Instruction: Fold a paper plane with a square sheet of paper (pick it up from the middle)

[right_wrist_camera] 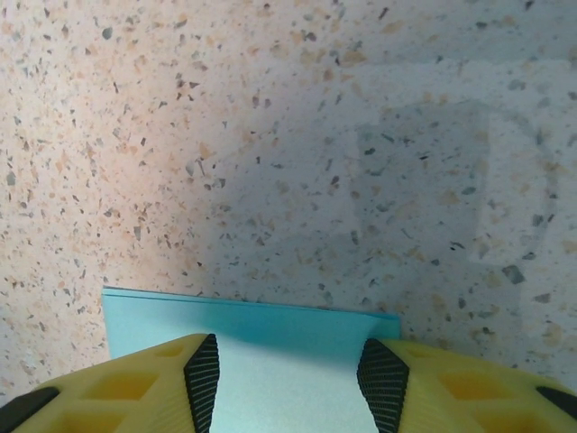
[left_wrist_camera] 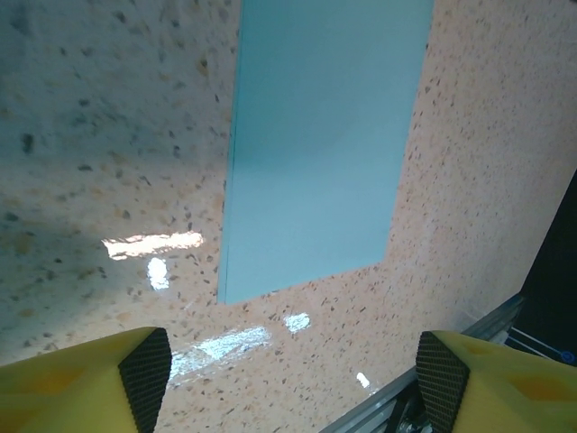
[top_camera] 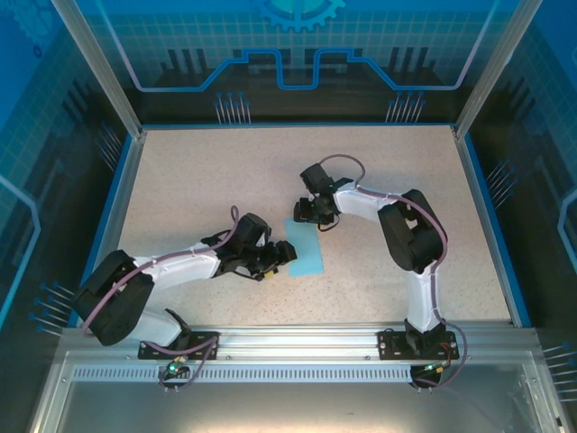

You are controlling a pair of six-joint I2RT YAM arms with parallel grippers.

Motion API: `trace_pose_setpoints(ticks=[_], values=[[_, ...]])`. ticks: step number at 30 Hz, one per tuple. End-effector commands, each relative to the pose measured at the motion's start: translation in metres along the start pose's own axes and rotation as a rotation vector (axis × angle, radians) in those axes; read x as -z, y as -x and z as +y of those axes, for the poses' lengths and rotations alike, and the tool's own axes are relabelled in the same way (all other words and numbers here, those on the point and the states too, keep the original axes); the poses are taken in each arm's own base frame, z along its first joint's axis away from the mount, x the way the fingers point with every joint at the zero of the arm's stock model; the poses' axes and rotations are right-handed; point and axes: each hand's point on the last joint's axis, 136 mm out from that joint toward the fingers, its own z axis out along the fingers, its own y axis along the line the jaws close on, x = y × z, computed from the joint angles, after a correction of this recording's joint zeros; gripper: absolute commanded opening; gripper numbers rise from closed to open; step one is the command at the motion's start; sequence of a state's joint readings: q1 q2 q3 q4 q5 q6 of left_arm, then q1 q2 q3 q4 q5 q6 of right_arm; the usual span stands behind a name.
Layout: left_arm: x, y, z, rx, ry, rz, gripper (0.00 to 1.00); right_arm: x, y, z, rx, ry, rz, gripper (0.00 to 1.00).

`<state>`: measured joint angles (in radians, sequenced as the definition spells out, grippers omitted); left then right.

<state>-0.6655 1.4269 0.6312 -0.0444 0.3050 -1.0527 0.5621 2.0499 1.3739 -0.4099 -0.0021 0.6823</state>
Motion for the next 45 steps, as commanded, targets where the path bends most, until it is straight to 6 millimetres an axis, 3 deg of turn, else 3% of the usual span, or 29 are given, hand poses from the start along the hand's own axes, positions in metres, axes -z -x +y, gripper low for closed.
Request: trace_pose_setpoints(ticks=[1,10,22,45], values=[[-0.007,-0.003,-0.014,0.011,-0.023,0.020,0.73,-0.025,-0.032,-0.050,-0.099,-0.127,0.112,0.50],[-0.027,-0.005,-0.022,-0.004,0.008,0.046,0.68,-0.026,-0.037,-0.053,-0.111,-0.110,0.127,0.50],[-0.040,-0.002,-0.002,0.018,0.155,0.042,0.68,-0.027,-0.040,-0.049,-0.111,-0.082,0.136,0.50],[-0.051,0.009,-0.027,-0.067,0.174,0.058,0.64,-0.031,-0.053,-0.050,-0.110,-0.086,0.161,0.49]])
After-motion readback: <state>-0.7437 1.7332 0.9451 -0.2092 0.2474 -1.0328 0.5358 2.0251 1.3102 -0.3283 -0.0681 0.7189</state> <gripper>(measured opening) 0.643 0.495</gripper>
